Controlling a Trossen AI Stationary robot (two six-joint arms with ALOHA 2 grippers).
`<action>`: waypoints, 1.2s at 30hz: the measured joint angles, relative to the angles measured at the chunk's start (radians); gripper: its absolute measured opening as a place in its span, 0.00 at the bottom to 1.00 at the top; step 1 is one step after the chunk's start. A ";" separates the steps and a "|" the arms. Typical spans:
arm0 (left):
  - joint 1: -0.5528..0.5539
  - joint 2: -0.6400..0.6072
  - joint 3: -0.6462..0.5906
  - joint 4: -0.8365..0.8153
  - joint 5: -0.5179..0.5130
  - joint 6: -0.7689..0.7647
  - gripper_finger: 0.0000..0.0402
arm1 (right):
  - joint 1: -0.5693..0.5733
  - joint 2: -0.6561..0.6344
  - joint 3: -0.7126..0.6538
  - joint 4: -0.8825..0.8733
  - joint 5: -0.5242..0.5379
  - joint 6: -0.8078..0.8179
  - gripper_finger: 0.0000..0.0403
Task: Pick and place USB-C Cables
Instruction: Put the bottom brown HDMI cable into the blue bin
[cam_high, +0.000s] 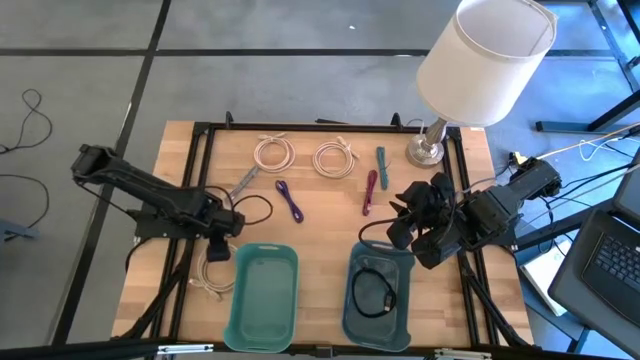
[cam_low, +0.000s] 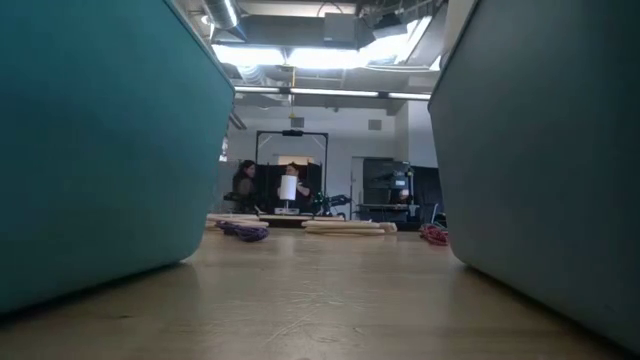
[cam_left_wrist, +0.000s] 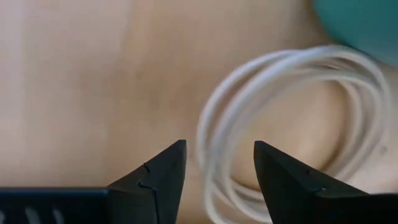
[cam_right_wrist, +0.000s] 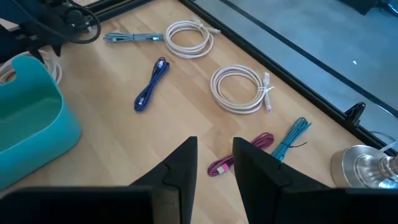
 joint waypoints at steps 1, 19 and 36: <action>0.000 0.008 0.000 0.001 -0.019 -0.001 0.46 | 0.000 0.000 0.000 0.000 0.000 0.000 0.26; -0.001 0.175 0.000 0.056 -0.032 0.022 0.44 | 0.000 0.000 0.000 0.015 -0.003 0.000 0.26; 0.000 0.096 0.087 -0.211 0.031 0.023 0.02 | 0.000 0.000 0.000 0.018 -0.008 -0.003 0.26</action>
